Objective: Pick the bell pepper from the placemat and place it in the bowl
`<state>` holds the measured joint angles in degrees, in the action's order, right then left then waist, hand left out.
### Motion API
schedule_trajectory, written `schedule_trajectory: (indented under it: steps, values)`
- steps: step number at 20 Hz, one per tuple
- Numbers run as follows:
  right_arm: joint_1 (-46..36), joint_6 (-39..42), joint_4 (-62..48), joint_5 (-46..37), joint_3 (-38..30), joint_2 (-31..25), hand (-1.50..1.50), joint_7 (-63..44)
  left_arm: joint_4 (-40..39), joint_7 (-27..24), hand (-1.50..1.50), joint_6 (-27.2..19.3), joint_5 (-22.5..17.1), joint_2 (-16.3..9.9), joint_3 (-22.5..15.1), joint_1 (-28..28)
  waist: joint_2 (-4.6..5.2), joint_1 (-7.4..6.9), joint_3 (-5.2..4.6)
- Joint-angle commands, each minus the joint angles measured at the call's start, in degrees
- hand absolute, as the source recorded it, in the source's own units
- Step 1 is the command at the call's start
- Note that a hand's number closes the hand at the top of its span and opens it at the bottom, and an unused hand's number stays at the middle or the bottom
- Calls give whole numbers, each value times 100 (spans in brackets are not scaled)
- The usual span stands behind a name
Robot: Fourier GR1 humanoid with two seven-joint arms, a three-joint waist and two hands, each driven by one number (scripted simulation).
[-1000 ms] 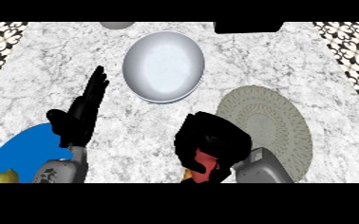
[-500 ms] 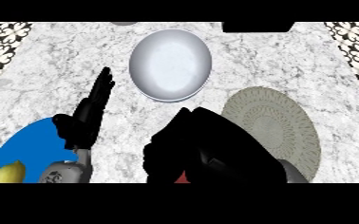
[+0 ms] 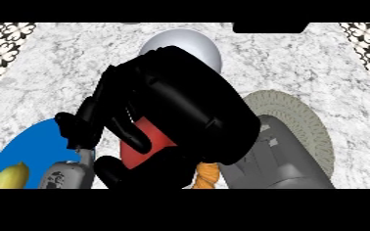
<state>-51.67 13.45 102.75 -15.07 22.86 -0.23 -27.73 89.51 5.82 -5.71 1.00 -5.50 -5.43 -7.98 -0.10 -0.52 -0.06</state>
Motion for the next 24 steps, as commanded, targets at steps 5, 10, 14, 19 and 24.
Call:
schedule_trajectory:
  steps: [5, 10, 14, 19, 24]
  values:
    - [-629, -425, -2114, -1411, -26, -271, 150, 1493, -27, -149, 0, 40, 28, 3, 35, 56, 40, -72, 2]
    - [-893, -905, -3592, -1707, -385, -150, 150, 2348, -196, -82, 0, -49, 121, 172, -33, -194, 42, -54, 3]
    - [-1226, -1276, -4653, -1962, -652, -120, 150, 2812, -428, -357, 0, 87, 38, 110, 86, -25, 51, -75, 1]
    - [-1259, -1726, -6054, -2176, -786, -35, 150, 3742, -124, -259, 0, -109, 278, 282, -159, 89, 57, -121, 4]
    - [-1637, -1141, -7147, -1670, -1241, -51, 150, 3983, -364, -291, 0, 119, 159, 170, -52, -143, 99, -175, 2]
